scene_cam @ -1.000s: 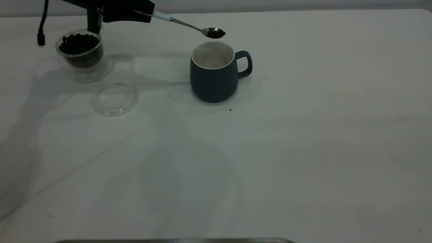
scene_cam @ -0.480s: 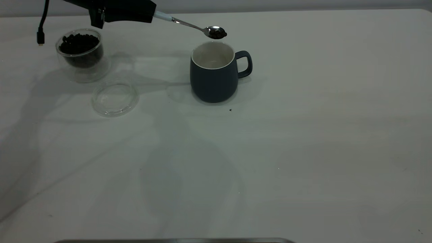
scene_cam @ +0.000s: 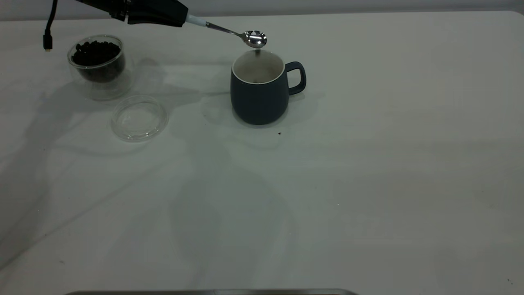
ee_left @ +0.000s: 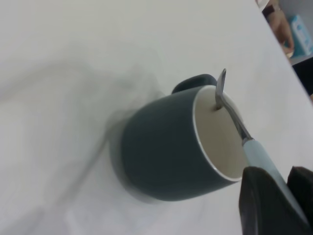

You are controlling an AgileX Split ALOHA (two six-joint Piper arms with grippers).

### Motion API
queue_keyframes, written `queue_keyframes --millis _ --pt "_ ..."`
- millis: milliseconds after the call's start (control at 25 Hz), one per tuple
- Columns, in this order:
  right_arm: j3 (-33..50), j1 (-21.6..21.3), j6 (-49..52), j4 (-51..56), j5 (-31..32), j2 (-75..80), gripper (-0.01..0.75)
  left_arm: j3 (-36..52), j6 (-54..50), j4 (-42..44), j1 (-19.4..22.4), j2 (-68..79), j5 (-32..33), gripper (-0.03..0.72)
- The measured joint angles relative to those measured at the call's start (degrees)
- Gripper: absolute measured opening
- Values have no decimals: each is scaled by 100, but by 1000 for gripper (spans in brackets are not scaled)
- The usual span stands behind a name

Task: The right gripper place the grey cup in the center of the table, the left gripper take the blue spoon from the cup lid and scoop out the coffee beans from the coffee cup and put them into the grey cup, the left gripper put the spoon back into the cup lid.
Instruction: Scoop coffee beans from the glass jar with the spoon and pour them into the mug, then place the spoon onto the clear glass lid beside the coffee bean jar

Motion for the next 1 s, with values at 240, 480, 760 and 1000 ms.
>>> queue_keyframes --millis 240,480,760,1000 --pt "0 0 0 0 0 0 459 0 849 -6 -25 0 104 131" --pt "0 0 0 0 0 0 459 0 -681 -530 90 0 429 131" --pt "0 0 0 0 0 0 459 141 -2312 -142 768 -202 552 131" --pt "0 0 0 0 0 0 459 833 -2494 185 1129 -583 613 131"
